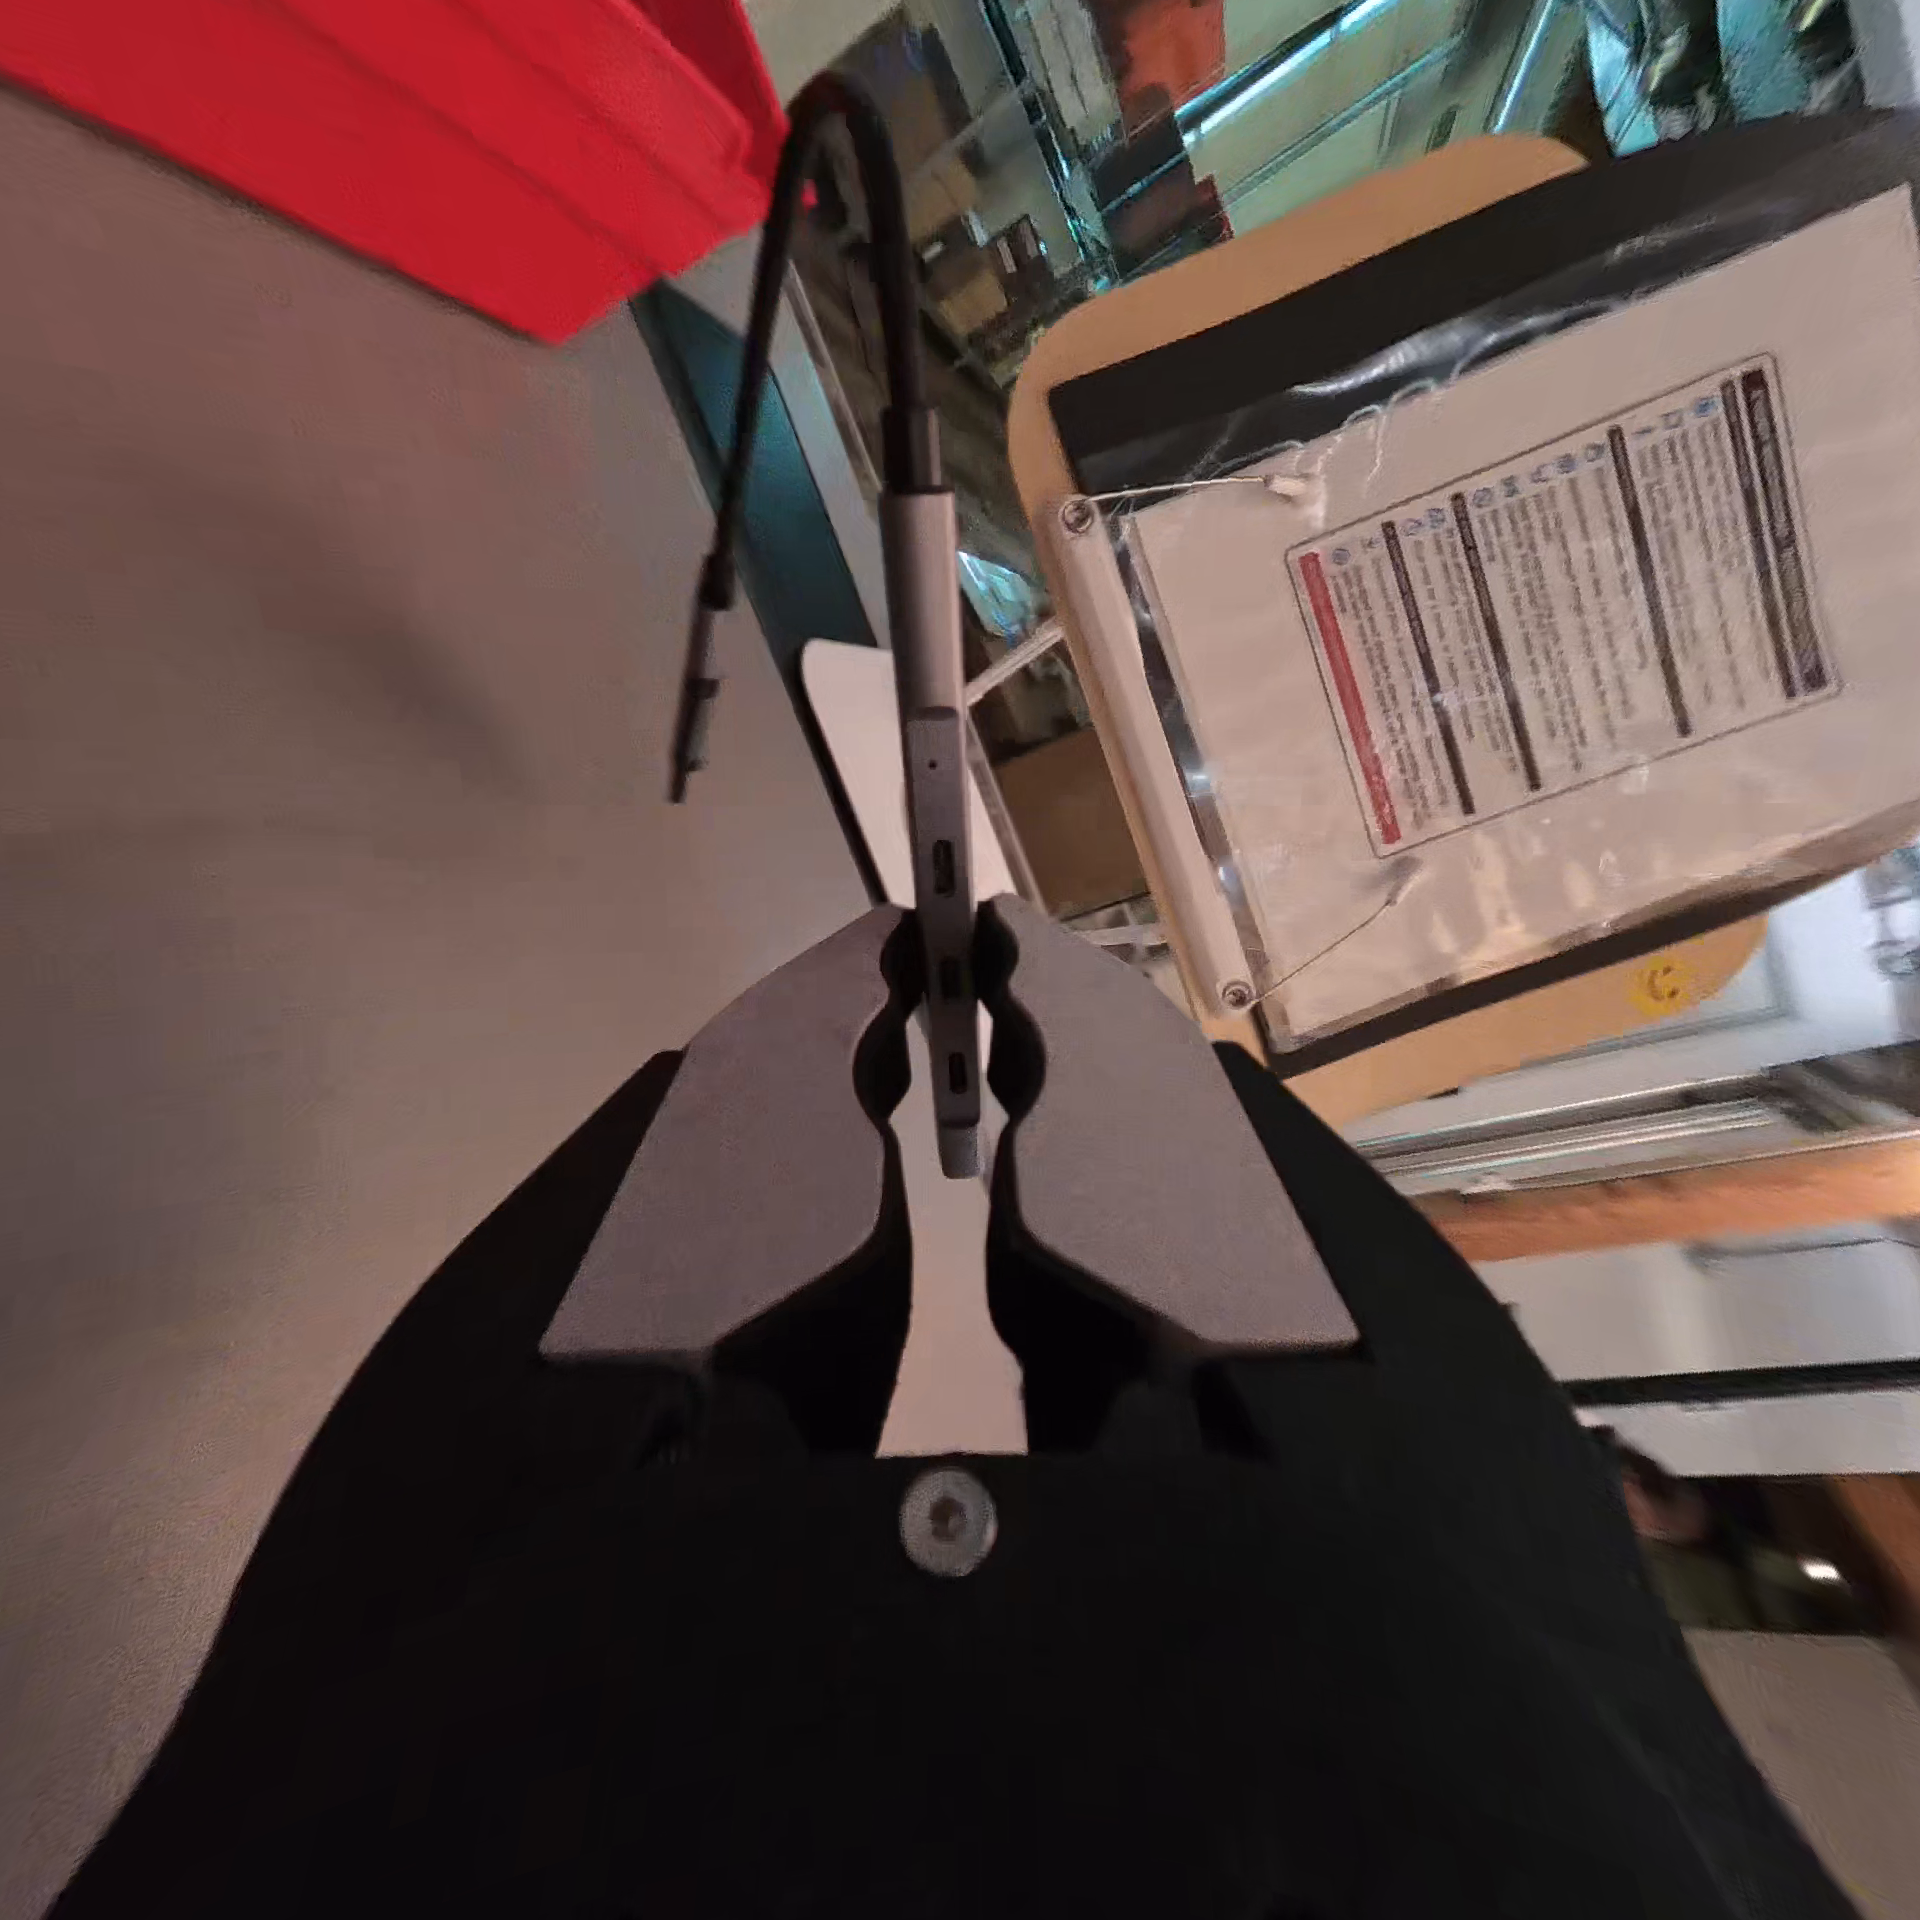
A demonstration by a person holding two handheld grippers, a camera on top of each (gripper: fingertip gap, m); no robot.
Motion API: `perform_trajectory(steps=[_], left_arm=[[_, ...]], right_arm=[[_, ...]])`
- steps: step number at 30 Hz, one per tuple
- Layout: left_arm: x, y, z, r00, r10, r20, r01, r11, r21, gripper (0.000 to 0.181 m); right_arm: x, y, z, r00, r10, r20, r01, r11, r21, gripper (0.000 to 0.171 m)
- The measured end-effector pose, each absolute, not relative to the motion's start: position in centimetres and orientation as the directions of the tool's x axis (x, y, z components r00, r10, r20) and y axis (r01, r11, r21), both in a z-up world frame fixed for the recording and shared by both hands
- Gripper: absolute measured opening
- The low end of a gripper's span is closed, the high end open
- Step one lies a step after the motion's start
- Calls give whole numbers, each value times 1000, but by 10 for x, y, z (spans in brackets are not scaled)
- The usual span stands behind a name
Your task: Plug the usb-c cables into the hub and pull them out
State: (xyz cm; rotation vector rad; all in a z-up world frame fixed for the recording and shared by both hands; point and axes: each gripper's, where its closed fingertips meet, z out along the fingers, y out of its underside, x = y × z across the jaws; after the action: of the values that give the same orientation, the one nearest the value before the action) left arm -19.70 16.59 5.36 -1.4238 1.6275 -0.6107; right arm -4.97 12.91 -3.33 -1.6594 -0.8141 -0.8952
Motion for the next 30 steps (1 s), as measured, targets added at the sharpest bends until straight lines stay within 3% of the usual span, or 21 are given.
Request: perform_trajectory(steps=[1,6,12,19,25,30], left_arm=[[-212,176,60,76,-953,-292,-533,209,-820,78],[-304,229,47,335,-881,-334,-688,13,-725,74],[-373,264,22,552,-791,-264,-692,-257,-675,66],[-403,288,-7,671,-713,-204,-657,-445,-608,62],[-374,278,-1,599,-778,-188,-681,-372,-631,60],[-352,268,-21,537,-828,-163,-747,-376,-548,62]], right_arm=[[-53,132,-41,454,116,883,876,-238,-419,11],[-68,140,-109,332,363,871,932,-272,-241,11],[-75,134,-149,315,522,793,936,-307,-170,11],[-76,121,-151,461,597,657,880,-401,-254,13],[-78,107,-152,561,655,505,827,-473,-305,17],[-83,97,-154,674,666,319,733,-552,-398,23]])
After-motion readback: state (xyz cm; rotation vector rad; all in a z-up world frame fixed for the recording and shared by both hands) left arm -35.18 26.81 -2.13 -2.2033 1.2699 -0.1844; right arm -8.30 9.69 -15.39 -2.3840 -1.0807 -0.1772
